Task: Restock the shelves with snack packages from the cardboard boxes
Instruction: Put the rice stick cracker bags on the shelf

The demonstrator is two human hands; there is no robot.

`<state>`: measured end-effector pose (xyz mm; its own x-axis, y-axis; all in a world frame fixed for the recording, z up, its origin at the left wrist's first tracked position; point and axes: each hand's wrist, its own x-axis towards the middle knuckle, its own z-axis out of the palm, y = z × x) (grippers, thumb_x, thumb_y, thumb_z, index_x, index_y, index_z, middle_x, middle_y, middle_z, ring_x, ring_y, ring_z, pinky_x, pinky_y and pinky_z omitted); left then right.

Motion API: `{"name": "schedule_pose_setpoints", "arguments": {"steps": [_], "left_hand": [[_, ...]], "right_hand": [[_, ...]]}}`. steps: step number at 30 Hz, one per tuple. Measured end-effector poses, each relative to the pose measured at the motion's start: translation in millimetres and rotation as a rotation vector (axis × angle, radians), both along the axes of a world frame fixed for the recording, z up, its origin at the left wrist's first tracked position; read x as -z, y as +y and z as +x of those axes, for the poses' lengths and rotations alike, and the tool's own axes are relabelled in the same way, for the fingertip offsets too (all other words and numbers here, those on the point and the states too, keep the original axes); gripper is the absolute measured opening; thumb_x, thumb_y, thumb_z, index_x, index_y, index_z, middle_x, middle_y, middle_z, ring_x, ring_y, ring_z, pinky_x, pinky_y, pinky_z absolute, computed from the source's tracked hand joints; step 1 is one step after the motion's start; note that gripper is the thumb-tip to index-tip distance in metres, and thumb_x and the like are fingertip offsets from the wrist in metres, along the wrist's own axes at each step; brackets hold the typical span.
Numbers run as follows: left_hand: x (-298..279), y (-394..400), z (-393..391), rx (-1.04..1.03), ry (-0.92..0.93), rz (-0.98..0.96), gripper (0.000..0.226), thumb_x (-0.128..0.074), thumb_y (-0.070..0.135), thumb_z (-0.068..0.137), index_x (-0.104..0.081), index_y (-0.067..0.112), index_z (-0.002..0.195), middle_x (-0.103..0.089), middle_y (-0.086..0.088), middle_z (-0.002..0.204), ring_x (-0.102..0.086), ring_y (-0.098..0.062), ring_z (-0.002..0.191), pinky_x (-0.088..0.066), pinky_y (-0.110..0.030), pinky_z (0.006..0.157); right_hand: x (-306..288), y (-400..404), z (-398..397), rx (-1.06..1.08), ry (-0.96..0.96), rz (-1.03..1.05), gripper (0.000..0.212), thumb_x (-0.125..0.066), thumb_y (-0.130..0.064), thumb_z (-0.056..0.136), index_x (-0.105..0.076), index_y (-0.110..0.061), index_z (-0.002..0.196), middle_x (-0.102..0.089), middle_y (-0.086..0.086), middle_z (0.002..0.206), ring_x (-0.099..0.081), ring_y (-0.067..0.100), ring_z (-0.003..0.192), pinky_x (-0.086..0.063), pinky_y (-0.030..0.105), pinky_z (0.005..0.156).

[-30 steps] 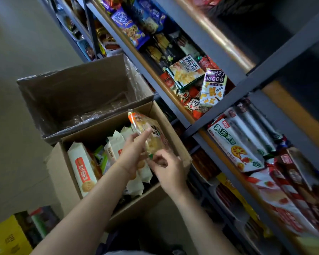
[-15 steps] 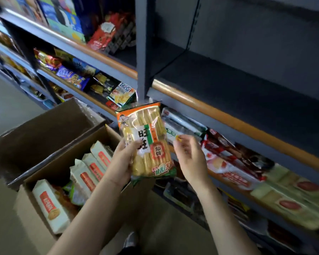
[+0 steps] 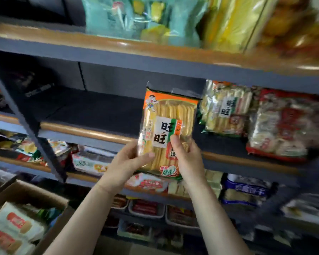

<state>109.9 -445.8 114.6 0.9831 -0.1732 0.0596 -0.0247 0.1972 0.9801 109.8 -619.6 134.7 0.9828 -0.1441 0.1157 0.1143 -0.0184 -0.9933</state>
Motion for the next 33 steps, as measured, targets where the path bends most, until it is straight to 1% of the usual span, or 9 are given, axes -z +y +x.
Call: {"name": "schedule_pose_setpoints", "arguments": {"steps": [4,9,13,15,21,24,26,30,33], "left_hand": [[-8.4,-63.7,17.7,0.111,-0.06,0.101,0.04,-0.081,0.02,0.083,-0.066,0.003,0.116,-0.072,-0.021,0.111,-0.069,-0.028,0.107,-0.057,-0.048,0.091],[-31.6,-137.4,44.9,0.128,-0.077,0.117,0.029,-0.072,0.018,0.09,-0.067,0.01,0.118,-0.076,-0.008,0.111,-0.072,-0.023,0.104,-0.058,-0.032,0.088],[-36.0,-179.8,73.1,0.133,-0.093,0.155,0.031,-0.073,0.018,0.091,-0.066,0.011,0.12,-0.076,-0.006,0.112,-0.071,-0.024,0.107,-0.056,-0.038,0.096],[-39.1,-196.5,85.7,0.159,-0.105,0.169,0.035,-0.075,0.018,0.09,-0.065,0.011,0.122,-0.076,-0.003,0.114,-0.071,-0.021,0.108,-0.055,-0.037,0.097],[-32.2,-211.5,124.4,0.051,-0.158,0.513,0.028,-0.08,0.028,0.086,-0.072,0.018,0.111,-0.076,0.003,0.104,-0.071,-0.017,0.098,-0.055,-0.034,0.092],[-23.3,-211.5,130.4,-0.049,-0.175,0.716,0.038,-0.08,0.036,0.084,-0.069,0.02,0.117,-0.071,0.006,0.11,-0.066,-0.016,0.102,-0.052,-0.028,0.085],[-18.5,-212.7,133.5,-0.08,-0.154,0.719,0.047,-0.081,0.038,0.083,-0.063,0.021,0.123,-0.067,0.008,0.109,-0.064,-0.017,0.103,-0.057,-0.038,0.088],[-17.5,-212.8,137.7,-0.094,-0.116,0.706,0.047,-0.083,0.04,0.081,-0.053,0.024,0.115,-0.061,0.013,0.103,-0.063,-0.015,0.1,-0.06,-0.046,0.086],[-21.8,-208.7,131.8,-0.053,-0.132,0.825,0.05,-0.078,0.046,0.084,-0.052,0.022,0.119,-0.06,0.007,0.111,-0.06,-0.015,0.103,-0.053,-0.033,0.086]], "right_hand": [[-14.7,-76.3,-4.4,0.106,-0.052,-0.08,0.029,-0.063,-0.057,0.084,-0.062,-0.039,0.106,-0.072,-0.022,0.102,-0.067,-0.003,0.097,-0.054,0.034,0.094],[-14.4,-147.0,-6.6,0.288,-0.111,-0.197,0.035,-0.069,-0.029,0.093,-0.052,-0.023,0.123,-0.066,-0.011,0.107,-0.063,-0.008,0.091,-0.052,0.014,0.078],[-5.7,-180.1,-0.9,0.359,-0.087,-0.396,0.043,-0.061,-0.036,0.096,-0.054,-0.026,0.137,-0.061,-0.009,0.128,-0.057,0.008,0.12,-0.049,0.039,0.103],[-6.4,-192.0,3.3,0.367,-0.051,-0.444,0.047,-0.058,-0.039,0.097,-0.051,-0.029,0.142,-0.055,-0.008,0.137,-0.05,0.012,0.128,-0.044,0.042,0.109],[-18.2,-205.1,28.6,0.28,0.008,-0.451,0.043,-0.056,-0.033,0.098,-0.052,-0.022,0.14,-0.061,-0.003,0.117,-0.061,0.019,0.106,-0.052,0.034,0.088],[-15.7,-199.9,33.8,0.203,0.037,-0.429,0.059,-0.056,-0.033,0.099,-0.035,-0.021,0.153,-0.053,-0.003,0.14,-0.051,0.016,0.128,-0.044,0.03,0.101],[-12.3,-196.8,34.1,0.183,0.013,-0.433,0.058,-0.056,-0.032,0.1,-0.035,-0.022,0.153,-0.048,-0.005,0.146,-0.044,0.013,0.134,-0.036,0.024,0.102],[-5.7,-196.7,36.0,0.183,-0.013,-0.389,0.05,-0.056,-0.03,0.1,-0.043,-0.025,0.148,-0.05,-0.008,0.145,-0.044,0.009,0.133,-0.035,0.022,0.102],[-0.9,-197.9,34.4,0.213,-0.032,-0.378,0.041,-0.057,-0.029,0.099,-0.051,-0.026,0.139,-0.054,-0.01,0.136,-0.05,0.006,0.124,-0.041,0.024,0.1]]}}
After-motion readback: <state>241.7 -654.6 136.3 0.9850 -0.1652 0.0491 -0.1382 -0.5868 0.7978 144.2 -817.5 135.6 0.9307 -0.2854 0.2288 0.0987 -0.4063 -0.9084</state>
